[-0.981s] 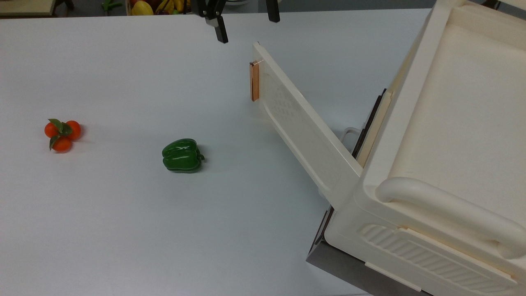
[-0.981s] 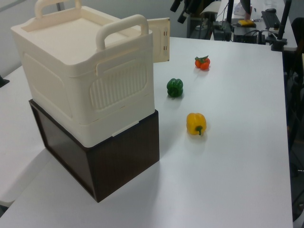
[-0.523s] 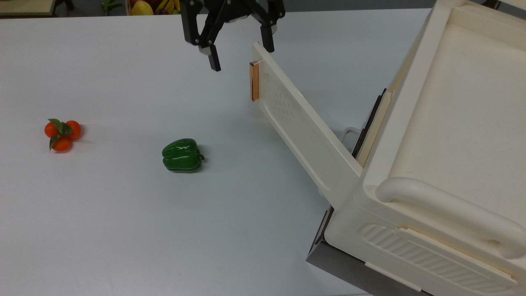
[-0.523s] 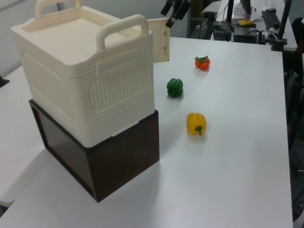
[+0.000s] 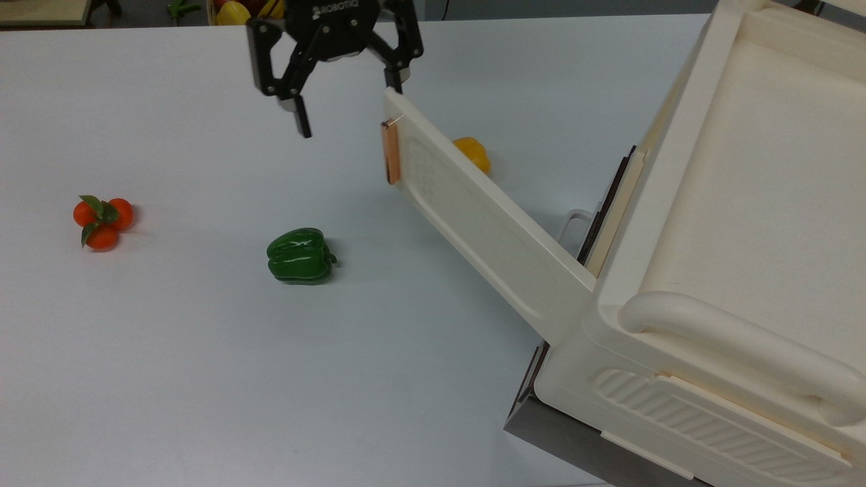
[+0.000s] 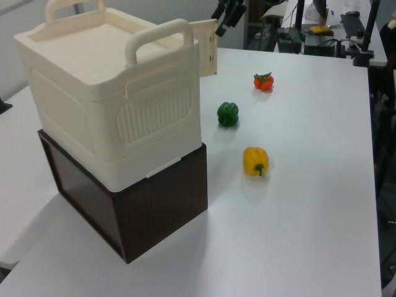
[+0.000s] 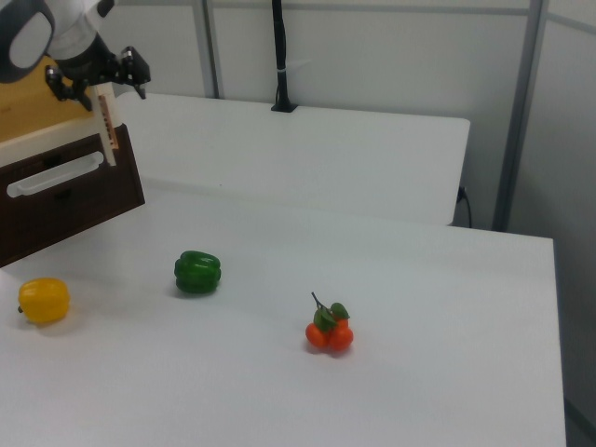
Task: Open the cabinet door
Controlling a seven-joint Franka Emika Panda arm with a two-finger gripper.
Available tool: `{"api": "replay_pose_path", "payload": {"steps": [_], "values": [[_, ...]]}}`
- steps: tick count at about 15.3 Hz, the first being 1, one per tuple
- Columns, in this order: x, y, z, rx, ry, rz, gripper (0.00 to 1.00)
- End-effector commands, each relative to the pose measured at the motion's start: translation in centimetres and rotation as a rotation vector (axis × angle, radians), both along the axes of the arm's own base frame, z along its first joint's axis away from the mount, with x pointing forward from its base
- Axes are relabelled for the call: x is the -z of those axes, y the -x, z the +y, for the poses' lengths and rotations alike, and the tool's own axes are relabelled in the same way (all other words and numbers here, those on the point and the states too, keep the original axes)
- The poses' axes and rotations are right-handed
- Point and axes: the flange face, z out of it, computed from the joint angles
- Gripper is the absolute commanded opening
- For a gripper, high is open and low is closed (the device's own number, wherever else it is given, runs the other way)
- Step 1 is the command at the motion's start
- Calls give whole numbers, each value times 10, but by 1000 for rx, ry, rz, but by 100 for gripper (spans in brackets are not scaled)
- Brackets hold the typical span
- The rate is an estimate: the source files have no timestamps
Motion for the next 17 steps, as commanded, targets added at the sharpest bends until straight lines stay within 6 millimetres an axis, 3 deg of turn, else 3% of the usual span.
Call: {"api": "replay_pose_path", "payload": {"steps": [1,4,8,11,14,17], "values": [[8,-13,-19,48,4,-83,100],[6,-13,-27,62,3,-84,100],[15,6,-62,53,40,72,100],[17,38,-78,-62,99,277,100],[6,73,-94,-66,139,428,100],[-6,98,-86,3,113,524,100]]}}
